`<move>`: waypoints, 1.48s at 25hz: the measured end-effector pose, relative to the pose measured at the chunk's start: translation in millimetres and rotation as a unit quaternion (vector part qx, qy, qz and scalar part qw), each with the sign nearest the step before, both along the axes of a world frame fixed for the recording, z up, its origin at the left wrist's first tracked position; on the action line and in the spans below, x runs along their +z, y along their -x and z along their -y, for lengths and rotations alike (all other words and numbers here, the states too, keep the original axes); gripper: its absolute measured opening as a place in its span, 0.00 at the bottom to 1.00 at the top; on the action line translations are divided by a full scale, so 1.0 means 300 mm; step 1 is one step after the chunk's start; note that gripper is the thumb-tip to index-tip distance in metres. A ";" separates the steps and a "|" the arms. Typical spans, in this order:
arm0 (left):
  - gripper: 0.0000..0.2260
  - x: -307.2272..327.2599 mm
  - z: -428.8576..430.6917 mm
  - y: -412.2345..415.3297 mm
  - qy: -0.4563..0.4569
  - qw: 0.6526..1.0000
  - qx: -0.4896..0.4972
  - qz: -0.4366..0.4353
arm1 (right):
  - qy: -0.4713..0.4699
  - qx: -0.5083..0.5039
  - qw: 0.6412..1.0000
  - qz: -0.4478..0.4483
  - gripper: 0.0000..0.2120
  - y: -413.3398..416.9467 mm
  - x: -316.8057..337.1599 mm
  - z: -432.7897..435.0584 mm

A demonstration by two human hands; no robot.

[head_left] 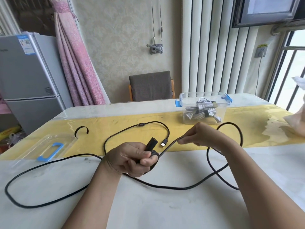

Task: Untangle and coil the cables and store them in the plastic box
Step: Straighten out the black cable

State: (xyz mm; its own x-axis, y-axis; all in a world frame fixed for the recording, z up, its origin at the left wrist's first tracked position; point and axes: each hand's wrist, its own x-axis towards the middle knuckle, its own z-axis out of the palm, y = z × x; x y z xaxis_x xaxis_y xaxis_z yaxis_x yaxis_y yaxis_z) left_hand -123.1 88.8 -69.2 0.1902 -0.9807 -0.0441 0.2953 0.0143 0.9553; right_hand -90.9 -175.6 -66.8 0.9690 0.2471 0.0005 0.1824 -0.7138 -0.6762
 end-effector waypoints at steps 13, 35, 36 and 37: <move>0.17 -0.051 0.074 -0.052 -0.180 0.944 0.267 0.069 | -0.326 -0.130 0.935 -0.043 0.11 0.027 0.074 -0.023; 0.03 0.014 -0.015 -0.120 0.328 0.744 0.545 -0.205 | 0.002 0.210 0.978 -0.009 0.08 0.163 0.015 -0.274; 0.03 0.018 -0.034 -0.103 0.362 0.779 0.458 -0.229 | 0.003 0.224 0.972 -0.069 0.11 0.157 0.023 -0.254; 0.06 0.028 -0.055 -0.086 0.369 0.809 0.393 -0.232 | 0.010 0.236 0.965 -0.110 0.12 0.147 0.030 -0.230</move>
State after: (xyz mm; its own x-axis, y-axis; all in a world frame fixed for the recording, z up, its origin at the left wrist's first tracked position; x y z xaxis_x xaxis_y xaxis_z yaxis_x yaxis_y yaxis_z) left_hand -97.4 105.2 -61.0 0.8995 -0.3560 0.2532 0.2422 0.8888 0.3890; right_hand -135.1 -106.5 -57.9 0.7246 0.6588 -0.2023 0.3440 -0.6001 -0.7222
